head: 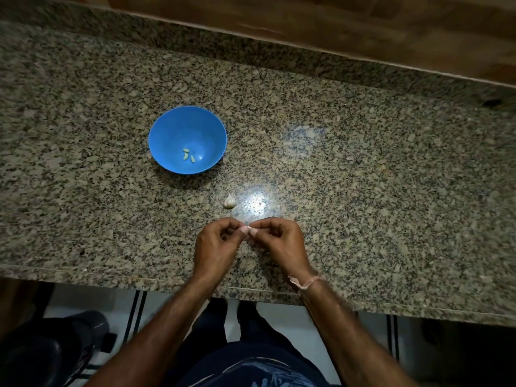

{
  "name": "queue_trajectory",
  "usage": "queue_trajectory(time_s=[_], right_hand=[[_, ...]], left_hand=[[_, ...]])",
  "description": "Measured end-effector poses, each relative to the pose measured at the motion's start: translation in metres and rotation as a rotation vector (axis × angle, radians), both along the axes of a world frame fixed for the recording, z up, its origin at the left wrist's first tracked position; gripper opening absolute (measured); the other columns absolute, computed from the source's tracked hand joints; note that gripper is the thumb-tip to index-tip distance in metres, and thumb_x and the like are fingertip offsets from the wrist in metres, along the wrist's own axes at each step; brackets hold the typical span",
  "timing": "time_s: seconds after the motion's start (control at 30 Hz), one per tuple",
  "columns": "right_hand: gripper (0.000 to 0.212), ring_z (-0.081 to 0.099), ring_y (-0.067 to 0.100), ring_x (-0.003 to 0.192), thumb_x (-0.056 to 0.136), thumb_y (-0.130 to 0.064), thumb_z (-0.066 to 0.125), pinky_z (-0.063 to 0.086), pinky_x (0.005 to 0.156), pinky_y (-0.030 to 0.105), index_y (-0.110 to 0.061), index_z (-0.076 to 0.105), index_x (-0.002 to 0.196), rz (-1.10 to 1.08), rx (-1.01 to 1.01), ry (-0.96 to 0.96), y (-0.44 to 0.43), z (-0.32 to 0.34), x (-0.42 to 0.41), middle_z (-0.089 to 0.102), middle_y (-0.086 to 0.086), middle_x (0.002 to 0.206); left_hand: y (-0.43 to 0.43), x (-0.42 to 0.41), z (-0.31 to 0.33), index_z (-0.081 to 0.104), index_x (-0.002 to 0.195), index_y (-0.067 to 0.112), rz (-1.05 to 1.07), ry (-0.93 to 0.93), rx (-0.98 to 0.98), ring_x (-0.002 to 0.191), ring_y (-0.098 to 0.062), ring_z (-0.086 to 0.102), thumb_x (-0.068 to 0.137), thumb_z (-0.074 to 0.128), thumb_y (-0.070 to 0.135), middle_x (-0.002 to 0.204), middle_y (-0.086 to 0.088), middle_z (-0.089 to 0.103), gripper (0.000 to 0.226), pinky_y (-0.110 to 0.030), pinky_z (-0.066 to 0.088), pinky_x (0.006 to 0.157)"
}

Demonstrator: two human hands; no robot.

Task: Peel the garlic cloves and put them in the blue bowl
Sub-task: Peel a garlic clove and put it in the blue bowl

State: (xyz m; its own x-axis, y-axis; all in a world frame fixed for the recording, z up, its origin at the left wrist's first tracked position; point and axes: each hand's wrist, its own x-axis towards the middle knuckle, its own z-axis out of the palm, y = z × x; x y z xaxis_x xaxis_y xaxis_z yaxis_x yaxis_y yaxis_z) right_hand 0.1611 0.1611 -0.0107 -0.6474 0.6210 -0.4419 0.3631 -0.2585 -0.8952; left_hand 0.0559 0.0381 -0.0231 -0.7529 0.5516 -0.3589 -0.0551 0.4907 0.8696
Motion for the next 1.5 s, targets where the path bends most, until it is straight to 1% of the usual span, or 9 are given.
queue_trajectory(time_s=[0.33, 0.47, 0.6, 0.8, 0.93, 1.23, 1.3, 1.43, 1.5], right_hand=[[0.016, 0.071, 0.023, 0.073, 0.093, -0.014, 0.076, 0.061, 0.067, 0.029, 0.001, 0.074, 0.098, 0.022, -0.110, -0.078, 0.003, 0.000, -0.003, 0.076, 0.021, 0.090], [0.007, 0.069, 0.013, 0.073, 0.096, -0.014, 0.072, 0.054, 0.064, 0.016, -0.011, 0.072, 0.090, 0.104, 0.278, -0.193, -0.006, -0.002, -0.006, 0.073, 0.001, 0.082], [0.015, 0.057, 0.008, 0.070, 0.099, -0.005, 0.063, 0.042, 0.060, 0.011, -0.014, 0.061, 0.086, 0.234, 0.679, -0.185, -0.008, -0.005, -0.009, 0.063, -0.005, 0.079], [0.027, 0.054, 0.010, 0.062, 0.104, -0.029, 0.062, 0.044, 0.060, 0.021, -0.012, 0.065, 0.083, 0.166, -0.010, -0.202, -0.001, 0.003, -0.013, 0.061, -0.002, 0.072], [0.029, 0.045, 0.010, 0.059, 0.108, -0.035, 0.052, 0.038, 0.054, 0.025, -0.011, 0.058, 0.092, 0.144, -0.233, -0.158, -0.004, 0.004, -0.012, 0.052, -0.004, 0.070], [0.027, 0.039, 0.002, 0.058, 0.107, -0.022, 0.055, 0.034, 0.054, 0.015, -0.009, 0.055, 0.084, 0.230, 0.434, -0.076, -0.008, -0.004, -0.015, 0.048, -0.008, 0.068], [0.028, 0.040, 0.000, 0.056, 0.107, -0.024, 0.055, 0.035, 0.053, 0.014, -0.010, 0.056, 0.083, 0.228, 0.386, -0.099, -0.006, -0.003, -0.015, 0.050, -0.007, 0.069], [0.027, 0.045, 0.009, 0.056, 0.108, -0.026, 0.050, 0.040, 0.053, 0.023, -0.012, 0.057, 0.086, 0.064, -0.526, -0.155, -0.003, 0.004, -0.019, 0.051, -0.003, 0.067], [0.026, 0.043, 0.010, 0.054, 0.108, -0.022, 0.049, 0.039, 0.050, 0.022, -0.014, 0.057, 0.084, -0.033, -0.740, -0.146, -0.004, 0.005, -0.022, 0.048, -0.004, 0.064]], left_hand=[[0.000, -0.001, 0.007, 0.078, 0.087, 0.028, -0.023, 0.023, -0.015, 0.082, -0.008, 0.073, 0.090, 0.079, 0.029, 0.082, 0.012, 0.076, 0.004, -0.042, 0.063, 0.077], [0.004, -0.002, 0.012, 0.080, 0.087, 0.016, 0.025, -0.218, 0.023, 0.084, -0.019, 0.075, 0.092, 0.076, 0.021, 0.084, -0.001, 0.078, 0.008, -0.036, 0.061, 0.081], [0.007, -0.004, 0.018, 0.077, 0.088, 0.010, 0.098, -0.587, -0.005, 0.060, -0.008, 0.059, 0.097, 0.068, 0.012, 0.081, -0.006, 0.074, 0.012, -0.018, 0.041, 0.050], [0.003, -0.002, 0.009, 0.070, 0.082, 0.027, -0.055, 0.126, -0.073, 0.078, -0.010, 0.068, 0.094, 0.074, 0.029, 0.078, 0.009, 0.071, 0.012, -0.030, 0.055, 0.067], [0.003, -0.002, 0.007, 0.069, 0.082, 0.030, -0.076, 0.148, -0.063, 0.078, -0.009, 0.068, 0.094, 0.072, 0.033, 0.078, 0.013, 0.070, 0.013, -0.033, 0.055, 0.069], [0.009, -0.017, 0.019, 0.071, 0.067, 0.027, 0.003, -0.706, 0.070, 0.055, -0.007, 0.041, 0.101, 0.061, 0.011, 0.069, 0.001, 0.058, 0.039, -0.018, 0.026, 0.040], [0.007, -0.017, 0.019, 0.070, 0.071, 0.025, -0.039, -0.587, 0.071, 0.058, -0.010, 0.042, 0.101, 0.062, 0.013, 0.070, 0.002, 0.058, 0.034, -0.019, 0.030, 0.043], [0.001, -0.011, 0.014, 0.063, 0.085, 0.025, -0.296, 0.406, -0.129, 0.070, -0.009, 0.057, 0.099, 0.065, 0.022, 0.076, 0.013, 0.061, 0.015, -0.028, 0.044, 0.057], [0.001, -0.008, 0.012, 0.058, 0.086, 0.025, -0.325, 0.564, -0.128, 0.071, -0.009, 0.055, 0.099, 0.063, 0.019, 0.079, 0.013, 0.058, 0.015, -0.029, 0.041, 0.060]])
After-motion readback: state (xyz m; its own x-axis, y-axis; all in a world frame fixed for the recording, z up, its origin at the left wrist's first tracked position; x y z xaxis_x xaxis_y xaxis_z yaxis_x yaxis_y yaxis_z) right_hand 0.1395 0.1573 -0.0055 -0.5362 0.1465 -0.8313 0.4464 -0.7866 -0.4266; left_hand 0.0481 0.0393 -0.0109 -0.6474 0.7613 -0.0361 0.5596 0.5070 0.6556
